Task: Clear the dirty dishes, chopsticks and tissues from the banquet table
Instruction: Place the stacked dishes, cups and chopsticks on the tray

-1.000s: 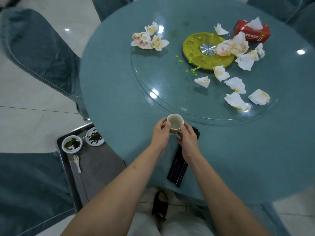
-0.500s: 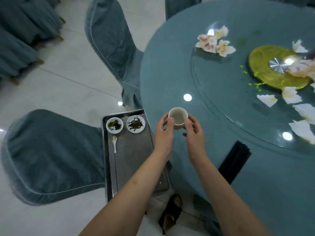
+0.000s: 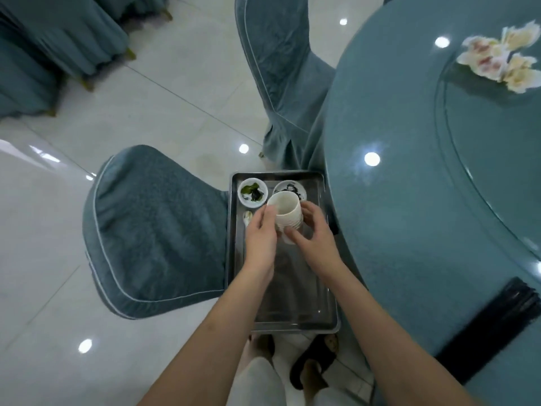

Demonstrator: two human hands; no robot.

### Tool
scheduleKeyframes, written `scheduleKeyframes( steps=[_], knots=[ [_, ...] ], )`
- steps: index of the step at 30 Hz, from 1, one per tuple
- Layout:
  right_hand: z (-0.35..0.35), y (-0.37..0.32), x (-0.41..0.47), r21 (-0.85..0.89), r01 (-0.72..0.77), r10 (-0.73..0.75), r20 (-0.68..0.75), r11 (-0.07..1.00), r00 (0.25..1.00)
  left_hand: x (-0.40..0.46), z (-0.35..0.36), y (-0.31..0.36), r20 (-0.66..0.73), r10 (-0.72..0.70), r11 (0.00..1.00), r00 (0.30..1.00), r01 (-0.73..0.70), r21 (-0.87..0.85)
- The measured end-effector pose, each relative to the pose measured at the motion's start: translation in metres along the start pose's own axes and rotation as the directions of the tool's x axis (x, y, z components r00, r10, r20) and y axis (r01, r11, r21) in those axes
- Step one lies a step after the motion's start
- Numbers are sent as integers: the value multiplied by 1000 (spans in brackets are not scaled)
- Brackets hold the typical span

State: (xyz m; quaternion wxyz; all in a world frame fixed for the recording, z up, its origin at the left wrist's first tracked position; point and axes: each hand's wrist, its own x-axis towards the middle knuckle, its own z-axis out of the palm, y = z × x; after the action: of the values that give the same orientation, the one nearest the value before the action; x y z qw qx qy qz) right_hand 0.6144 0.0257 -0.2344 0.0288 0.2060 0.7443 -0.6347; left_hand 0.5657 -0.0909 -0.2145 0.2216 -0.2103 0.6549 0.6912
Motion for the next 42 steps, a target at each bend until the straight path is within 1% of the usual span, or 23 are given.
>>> scheduleKeyframes(
  steps=[4, 7, 14, 20, 25, 29, 33, 37, 42],
  knots=[
    [33, 29, 19, -41, -70, 72, 45, 997, 996, 32, -27, -23, -5, -90, 994, 996, 90, 56],
    [54, 54, 31, -33, -158, 159, 20, 987, 987, 57, -39, -46, 12, -153, 985, 988, 151, 89],
    [80, 121, 74, 31, -322, 324, -55, 946, 945, 117, -48, -104, -55, -247, 946, 967, 253, 201],
    [98, 174, 113, 76, -438, 443, -75, 896, 893, 164, -48, -148, -25, -338, 911, 941, 334, 241],
    [114, 217, 144, 56, -502, 505, -78, 863, 860, 209, -51, -187, -13, -357, 896, 934, 346, 279],
    [123, 232, 169, 42, -518, 520, -86, 854, 850, 234, -48, -190, 5, -369, 897, 929, 354, 265],
    [128, 238, 190, 28, -536, 537, -58, 844, 842, 257, -46, -194, 40, -365, 905, 930, 344, 249],
    [126, 241, 200, 64, -523, 527, -59, 850, 848, 268, -44, -196, 68, -343, 911, 937, 314, 269],
    [126, 247, 195, 142, -540, 553, -65, 829, 831, 264, -44, -194, 85, -349, 914, 933, 319, 250]
  ],
)
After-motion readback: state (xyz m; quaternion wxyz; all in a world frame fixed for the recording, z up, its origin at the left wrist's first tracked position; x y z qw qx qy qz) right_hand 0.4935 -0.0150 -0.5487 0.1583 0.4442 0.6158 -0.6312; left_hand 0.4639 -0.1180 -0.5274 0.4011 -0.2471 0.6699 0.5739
